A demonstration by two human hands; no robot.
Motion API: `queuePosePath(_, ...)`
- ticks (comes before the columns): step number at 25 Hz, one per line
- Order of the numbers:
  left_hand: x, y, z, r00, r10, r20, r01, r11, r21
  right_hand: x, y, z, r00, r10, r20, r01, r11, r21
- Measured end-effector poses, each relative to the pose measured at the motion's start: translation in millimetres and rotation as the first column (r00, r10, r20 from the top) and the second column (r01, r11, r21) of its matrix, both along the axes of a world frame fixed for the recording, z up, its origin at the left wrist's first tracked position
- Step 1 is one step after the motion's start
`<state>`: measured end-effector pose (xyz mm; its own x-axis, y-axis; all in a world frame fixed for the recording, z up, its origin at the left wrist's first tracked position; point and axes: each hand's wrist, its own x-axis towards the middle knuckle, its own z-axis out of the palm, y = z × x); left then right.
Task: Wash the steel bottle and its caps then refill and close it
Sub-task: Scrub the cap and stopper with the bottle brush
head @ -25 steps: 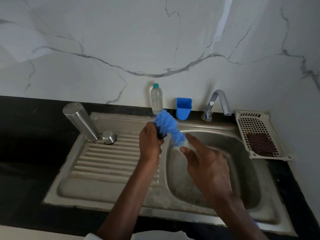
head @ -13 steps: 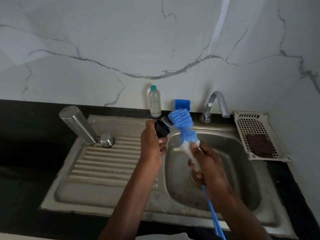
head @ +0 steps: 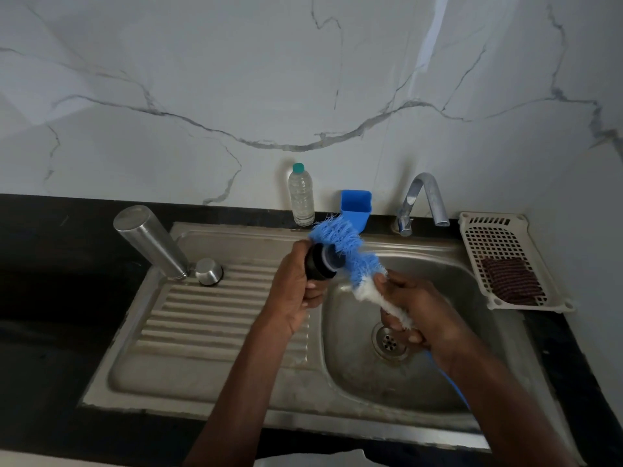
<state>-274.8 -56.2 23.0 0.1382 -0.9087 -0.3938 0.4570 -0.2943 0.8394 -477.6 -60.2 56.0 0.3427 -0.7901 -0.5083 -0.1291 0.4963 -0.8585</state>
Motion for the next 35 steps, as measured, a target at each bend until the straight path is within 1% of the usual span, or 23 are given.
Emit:
queuePosePath(1,3.0,-1.6,-0.9,0.998,0.029,-0.049,-0.030,0.999,-0.013,-1.2,0.4,0.8,1.000,0.029,0.013,-0.029,1.000,0.004)
queuePosePath(3,-1.4,-2.4,-0.8,0.983,0.101,-0.152,-0.100,0.995,0.010,2.7,2.8,0.2,0.999,0.021,0.026,-0.022,0.999,0.027)
queuePosePath(5,-19.8,-2.4,0.9,0.969,0.197,-0.150,-0.194,0.980,0.037,10.9,3.0,-1.9,0.998,-0.033,0.050,0.028,0.995,0.093)
queuePosePath(7,-31.9,-4.9,0.8,0.949,0.314,-0.032,-0.313,0.949,0.024,17.6,6.0,-3.2,0.993,-0.045,0.110,0.022,0.980,0.198)
queuePosePath(8,-32.6,-7.6,0.0,0.924,0.380,0.046,-0.379,0.925,-0.021,19.6,9.0,-3.0,0.986,-0.044,0.159,0.002,0.967,0.256)
queuePosePath(10,-29.9,-11.5,-3.2,0.846,0.500,0.187,-0.462,0.861,-0.212,21.9,16.6,-2.0,0.965,-0.061,0.255,-0.034,0.936,0.350)
queuePosePath(11,-29.4,-11.3,-4.1,0.805,0.535,0.257,-0.454,0.834,-0.312,22.9,18.8,0.3,0.954,-0.076,0.291,-0.046,0.920,0.390)
queuePosePath(13,-32.0,-8.1,-0.8,0.715,0.558,0.420,-0.346,0.806,-0.481,21.8,17.1,6.2,0.928,-0.104,0.359,-0.077,0.886,0.456)
queuePosePath(15,-33.3,-7.4,1.5,0.628,0.548,0.553,-0.206,0.802,-0.561,16.9,13.6,11.7,0.915,-0.098,0.392,-0.115,0.867,0.484)
queuePosePath(16,-31.1,-10.1,-0.2,0.588,0.549,0.594,-0.187,0.806,-0.561,14.5,14.0,13.0,0.913,-0.096,0.396,-0.121,0.864,0.488)
queuePosePath(18,-26.1,-15.6,-5.0,0.522,0.556,0.647,-0.209,0.819,-0.535,13.6,18.5,13.1,0.914,-0.123,0.386,-0.089,0.868,0.488)
queuePosePath(19,-27.2,-14.8,-8.4,0.503,0.561,0.658,-0.216,0.818,-0.533,14.0,21.9,12.2,0.916,-0.142,0.376,-0.067,0.869,0.490)
queuePosePath(22,-32.9,-5.9,-12.7,0.485,0.571,0.662,-0.176,0.805,-0.566,17.0,24.8,10.1,0.907,-0.172,0.383,-0.052,0.860,0.508)
queuePosePath(24,-26.7,-3.0,-15.6,0.415,0.588,0.695,-0.148,0.797,-0.586,18.3,25.1,11.4,0.915,-0.158,0.371,-0.048,0.870,0.491)
queuePosePath(28,-16.4,-6.7,-19.8,0.242,0.581,0.777,-0.148,0.813,-0.563,16.6,33.5,9.1,0.937,-0.148,0.317,-0.002,0.903,0.429)
queuePosePath(29,-17.9,-6.8,-20.7,0.213,0.575,0.790,-0.149,0.818,-0.555,15.3,36.7,9.7,0.945,-0.150,0.290,0.022,0.915,0.402)
queuePosePath(32,-21.8,-8.1,-23.6,0.148,0.561,0.815,-0.137,0.827,-0.545,14.7,46.4,12.3,0.968,-0.163,0.188,0.102,0.949,0.298)
queuePosePath(35,-20.7,-14.1,-22.2,0.109,0.537,0.837,-0.099,0.843,-0.528,14.0,49.4,14.8,0.971,-0.183,0.152,0.142,0.958,0.248)
